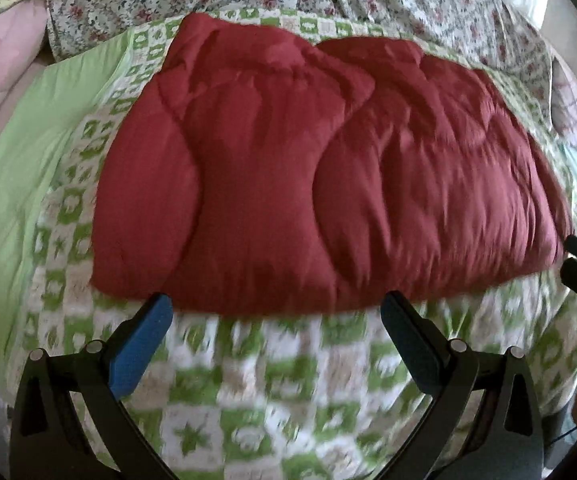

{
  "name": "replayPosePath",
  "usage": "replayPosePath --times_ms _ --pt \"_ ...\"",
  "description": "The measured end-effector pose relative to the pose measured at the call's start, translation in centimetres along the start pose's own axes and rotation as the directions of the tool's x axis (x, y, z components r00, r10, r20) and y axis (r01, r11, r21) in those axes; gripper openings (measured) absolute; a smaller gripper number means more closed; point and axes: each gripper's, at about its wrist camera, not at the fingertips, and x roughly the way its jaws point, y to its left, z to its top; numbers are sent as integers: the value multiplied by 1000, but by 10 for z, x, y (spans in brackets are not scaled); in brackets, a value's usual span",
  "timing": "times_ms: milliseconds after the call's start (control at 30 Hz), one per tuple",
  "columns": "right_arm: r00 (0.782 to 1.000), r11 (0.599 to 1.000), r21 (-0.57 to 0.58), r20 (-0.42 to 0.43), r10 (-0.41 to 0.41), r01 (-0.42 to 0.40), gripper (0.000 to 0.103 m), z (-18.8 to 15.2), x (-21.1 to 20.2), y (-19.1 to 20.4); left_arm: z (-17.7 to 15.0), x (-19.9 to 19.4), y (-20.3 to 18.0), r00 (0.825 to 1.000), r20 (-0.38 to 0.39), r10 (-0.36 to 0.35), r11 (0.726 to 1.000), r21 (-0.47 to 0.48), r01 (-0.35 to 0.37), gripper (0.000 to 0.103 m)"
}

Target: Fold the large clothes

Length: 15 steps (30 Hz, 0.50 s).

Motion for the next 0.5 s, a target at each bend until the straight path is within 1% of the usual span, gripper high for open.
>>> replayPosePath --times_ms 133,267,400,500 --pt "999 999 -43 -38 -1 -1 99 -22 -7 15 -22 -5 -2 999 -26 25 1000 19 -24 103" --pt "998 997 -79 -66 -7 2 99 -36 -14 27 -35 -15 -7 998 -30 54 998 40 -52 103" --pt "997 994 -107 -70 -13 5 99 -39 -26 38 -37 -32 -14 998 -24 66 996 59 -65 103" --pt "998 991 -130 -58 -14 7 99 -33 -38 46 -32 -51 -20 997 8 73 994 78 -74 103"
